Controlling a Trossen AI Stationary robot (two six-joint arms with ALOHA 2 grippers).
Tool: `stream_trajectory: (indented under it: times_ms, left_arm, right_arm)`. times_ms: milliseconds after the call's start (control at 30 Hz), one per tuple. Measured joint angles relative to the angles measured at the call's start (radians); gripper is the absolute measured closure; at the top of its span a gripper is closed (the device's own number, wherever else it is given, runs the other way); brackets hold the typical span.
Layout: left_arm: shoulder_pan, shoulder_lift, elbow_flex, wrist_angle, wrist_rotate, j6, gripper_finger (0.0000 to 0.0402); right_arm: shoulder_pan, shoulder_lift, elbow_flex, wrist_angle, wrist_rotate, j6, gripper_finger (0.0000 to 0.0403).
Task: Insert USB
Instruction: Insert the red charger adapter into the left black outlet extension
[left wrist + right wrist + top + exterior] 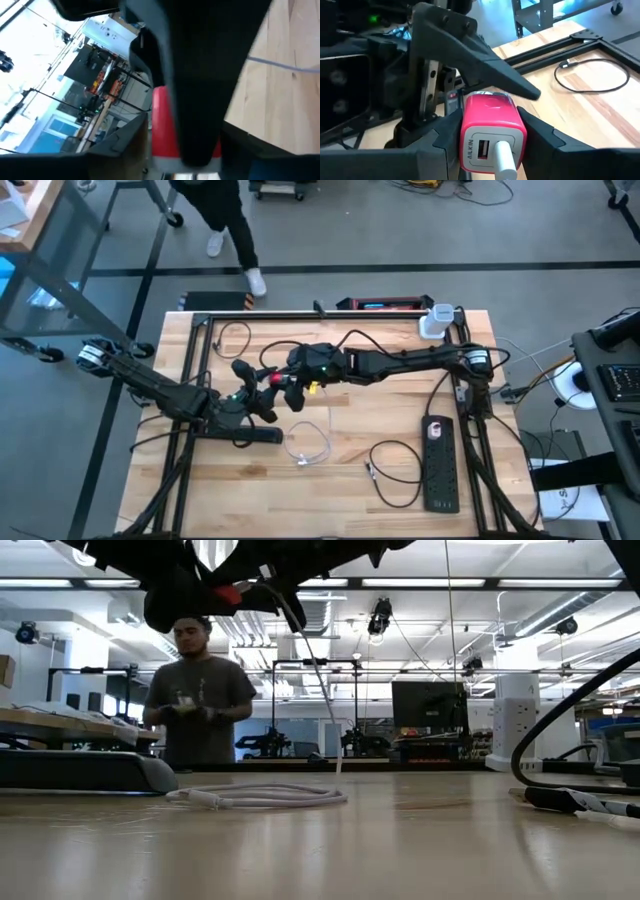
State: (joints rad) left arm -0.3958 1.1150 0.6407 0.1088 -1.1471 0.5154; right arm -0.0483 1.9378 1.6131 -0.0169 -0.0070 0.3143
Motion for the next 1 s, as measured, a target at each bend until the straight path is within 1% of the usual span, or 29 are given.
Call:
stream_trajectory:
  times_ms: [100, 233, 300, 500, 600, 700, 767, 800, 900, 1000]
  left_arm:
    - [0.0, -0.017, 0.0, -0.025, 0.011, -0.039, 0.0172]
    - [0.0, -0.059, 0.0, -0.104, 0.11, -0.132, 0.0142]
    - [0.0, -0.085, 0.0, -0.183, 0.158, -0.188, 0.0129]
    - [-0.001, -0.165, -0.002, -0.476, 0.379, -0.416, 0.0108]
    - [-0.001, -0.194, -0.002, -0.597, 0.532, -0.538, 0.0106]
    - [-0.001, -0.2, -0.017, -0.683, 0.697, -0.666, 0.0107]
    - [-0.001, -0.2, -0.041, -0.72, 0.773, -0.729, 0.0105]
    - [-0.002, -0.197, -0.055, -0.722, 0.792, -0.747, 0.0104]
    - [-0.003, -0.192, -0.094, -0.721, 0.802, -0.764, 0.0099]
    - [-0.003, -0.19, -0.107, -0.712, 0.85, -0.779, 0.0095]
  right_arm:
    - [0.0, -0.013, 0.0, -0.036, 0.006, -0.017, 0.0267]
    - [0.001, -0.031, 0.0, -0.083, 0.007, -0.038, 0.0267]
    - [0.005, -0.04, 0.0, -0.113, 0.007, -0.042, 0.0267]
    - [0.05, -0.029, 0.0, -0.215, 0.01, -0.041, 0.0267]
    - [0.077, -0.009, 0.0, -0.246, 0.011, -0.031, 0.0267]
    - [0.098, 0.014, -0.001, -0.285, 0.006, 0.004, 0.0267]
    - [0.106, 0.031, -0.001, -0.301, 0.005, 0.037, 0.0267]
    - [0.11, 0.041, -0.001, -0.314, 0.006, 0.053, 0.0267]
    - [0.12, 0.073, 0.007, -0.315, -0.003, 0.073, 0.0267]
    - [0.131, 0.113, 0.054, -0.326, -0.051, 0.079, 0.0267]
